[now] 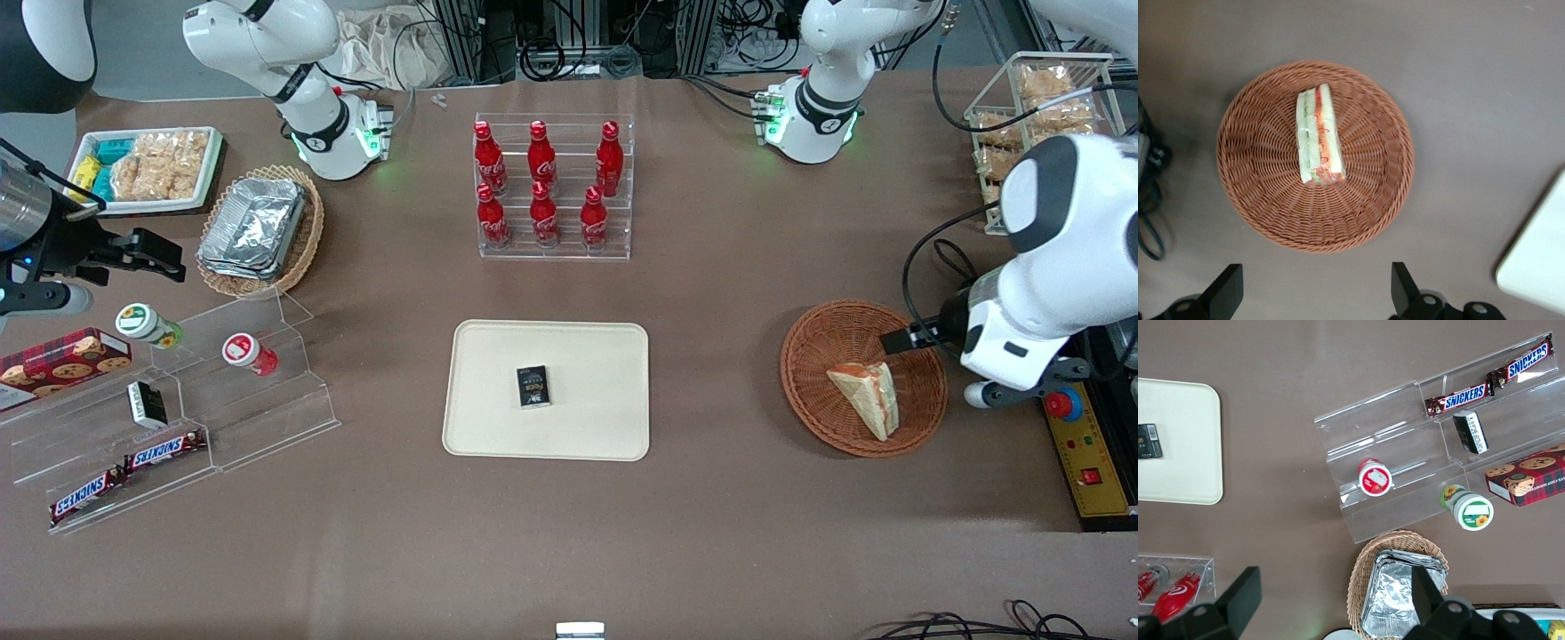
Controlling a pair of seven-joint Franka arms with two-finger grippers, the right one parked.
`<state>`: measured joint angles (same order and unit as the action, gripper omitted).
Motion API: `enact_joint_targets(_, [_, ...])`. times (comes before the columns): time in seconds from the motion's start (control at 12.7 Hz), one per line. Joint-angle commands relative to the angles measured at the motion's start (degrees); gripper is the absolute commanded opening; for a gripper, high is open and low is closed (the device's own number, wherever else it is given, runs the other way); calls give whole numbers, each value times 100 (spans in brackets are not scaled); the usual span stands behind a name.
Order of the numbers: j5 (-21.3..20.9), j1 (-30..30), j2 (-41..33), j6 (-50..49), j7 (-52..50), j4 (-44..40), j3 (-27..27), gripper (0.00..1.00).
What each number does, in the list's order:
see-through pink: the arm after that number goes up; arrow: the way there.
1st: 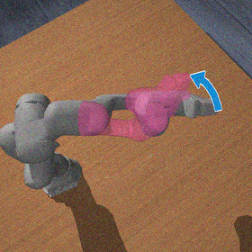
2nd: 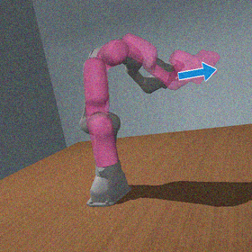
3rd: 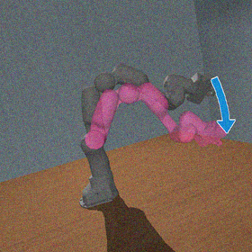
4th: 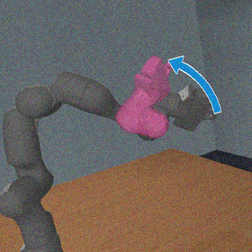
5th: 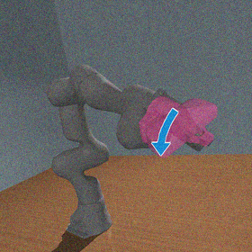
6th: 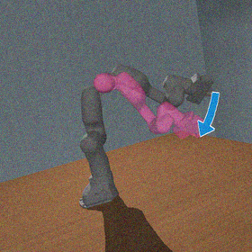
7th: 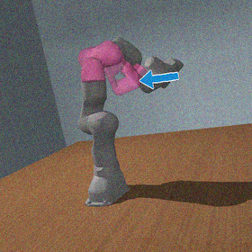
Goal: Place sandwich from basket to tray
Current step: 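Move the left gripper down over the sandwich in the wicker basket, then close the left gripper on the wrapped sandwich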
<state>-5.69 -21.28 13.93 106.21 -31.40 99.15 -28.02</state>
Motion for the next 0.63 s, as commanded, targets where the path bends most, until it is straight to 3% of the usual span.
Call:
enact_joint_targets(0.0, [-81, -244, 231, 740, -779, 456, 85, 100])
enact_joint_targets(0.31, [-81, -245, 855, 1269, -841, 465, 420, 100])
enact_joint_targets(0.55, [-281, -140, 1111, 1437, -1639, 465, 438, 100])
